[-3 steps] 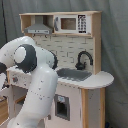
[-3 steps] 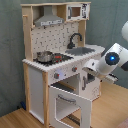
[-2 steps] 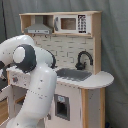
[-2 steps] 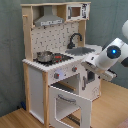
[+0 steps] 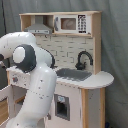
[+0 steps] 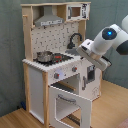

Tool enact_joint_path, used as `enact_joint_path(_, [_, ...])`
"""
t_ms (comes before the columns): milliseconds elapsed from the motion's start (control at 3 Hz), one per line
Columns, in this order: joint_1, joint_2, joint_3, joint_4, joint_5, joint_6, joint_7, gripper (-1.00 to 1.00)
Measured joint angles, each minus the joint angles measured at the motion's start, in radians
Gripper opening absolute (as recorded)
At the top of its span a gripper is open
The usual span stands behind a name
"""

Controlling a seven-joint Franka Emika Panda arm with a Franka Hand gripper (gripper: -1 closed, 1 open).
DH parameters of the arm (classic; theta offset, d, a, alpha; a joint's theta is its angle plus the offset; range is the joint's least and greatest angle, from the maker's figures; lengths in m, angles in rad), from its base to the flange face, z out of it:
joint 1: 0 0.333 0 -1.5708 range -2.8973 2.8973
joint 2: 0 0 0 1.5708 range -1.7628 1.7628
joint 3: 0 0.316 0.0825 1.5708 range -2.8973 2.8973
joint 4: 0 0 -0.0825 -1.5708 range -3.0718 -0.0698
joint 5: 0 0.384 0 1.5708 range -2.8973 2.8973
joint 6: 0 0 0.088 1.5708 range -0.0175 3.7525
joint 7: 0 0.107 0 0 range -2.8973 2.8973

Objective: Play with the kitchen

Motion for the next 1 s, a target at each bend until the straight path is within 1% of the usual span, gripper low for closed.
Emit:
enact_joint_path(333, [-0.001,0.034,-0.015,0.097,0.0,0.016,-0.007,1.0])
enact_joint_path(667, [-0.002,0.118,-0.015,0.162,0.0,0.017,-0.017,1.0])
enact_joint_path(1000, [-0.002,0.161,-0.037,0.243,-0.002,0.02,-0.074,1.0])
